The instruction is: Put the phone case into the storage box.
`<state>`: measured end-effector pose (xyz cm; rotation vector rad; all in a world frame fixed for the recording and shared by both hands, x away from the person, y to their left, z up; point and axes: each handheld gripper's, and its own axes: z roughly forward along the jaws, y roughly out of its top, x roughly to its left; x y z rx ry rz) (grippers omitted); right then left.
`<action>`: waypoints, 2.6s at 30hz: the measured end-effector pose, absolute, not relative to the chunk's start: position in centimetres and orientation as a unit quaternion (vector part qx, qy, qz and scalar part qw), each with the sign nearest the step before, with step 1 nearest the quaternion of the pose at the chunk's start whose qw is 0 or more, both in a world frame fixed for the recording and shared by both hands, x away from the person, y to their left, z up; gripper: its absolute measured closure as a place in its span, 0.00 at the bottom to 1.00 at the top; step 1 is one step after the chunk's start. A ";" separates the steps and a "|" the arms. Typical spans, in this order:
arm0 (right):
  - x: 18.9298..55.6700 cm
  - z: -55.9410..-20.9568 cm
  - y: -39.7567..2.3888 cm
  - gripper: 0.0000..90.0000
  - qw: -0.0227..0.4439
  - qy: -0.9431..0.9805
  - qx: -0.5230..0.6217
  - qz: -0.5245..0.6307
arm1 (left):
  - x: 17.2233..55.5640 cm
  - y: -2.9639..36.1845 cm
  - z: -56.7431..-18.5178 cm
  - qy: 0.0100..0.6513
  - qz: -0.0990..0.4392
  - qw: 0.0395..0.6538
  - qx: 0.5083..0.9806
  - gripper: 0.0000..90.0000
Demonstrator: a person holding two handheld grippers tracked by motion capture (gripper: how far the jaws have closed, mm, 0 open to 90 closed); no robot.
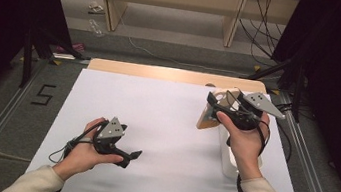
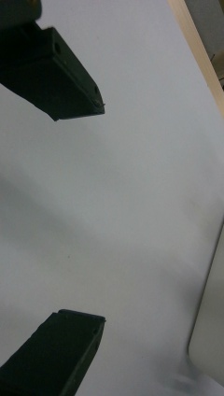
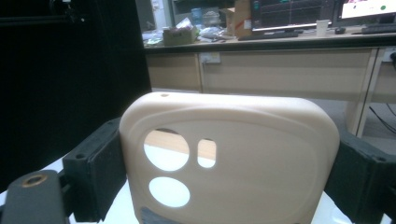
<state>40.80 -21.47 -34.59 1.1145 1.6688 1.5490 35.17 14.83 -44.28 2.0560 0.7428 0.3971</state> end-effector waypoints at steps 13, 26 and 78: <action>41.0 -34.1 -22.7 0.14 0.312 0.616 0.430 0.582 | 35.3 14.8 -44.3 0.302 0.159 0.446 0.828 0.01; 41.0 -33.6 -23.8 0.14 0.328 0.606 0.437 0.578 | 35.3 15.0 -44.3 0.304 0.160 0.445 0.827 0.01; 41.3 -33.1 -27.2 0.14 0.363 0.579 0.466 0.562 | 35.4 15.1 -44.2 0.307 0.160 0.449 0.824 0.01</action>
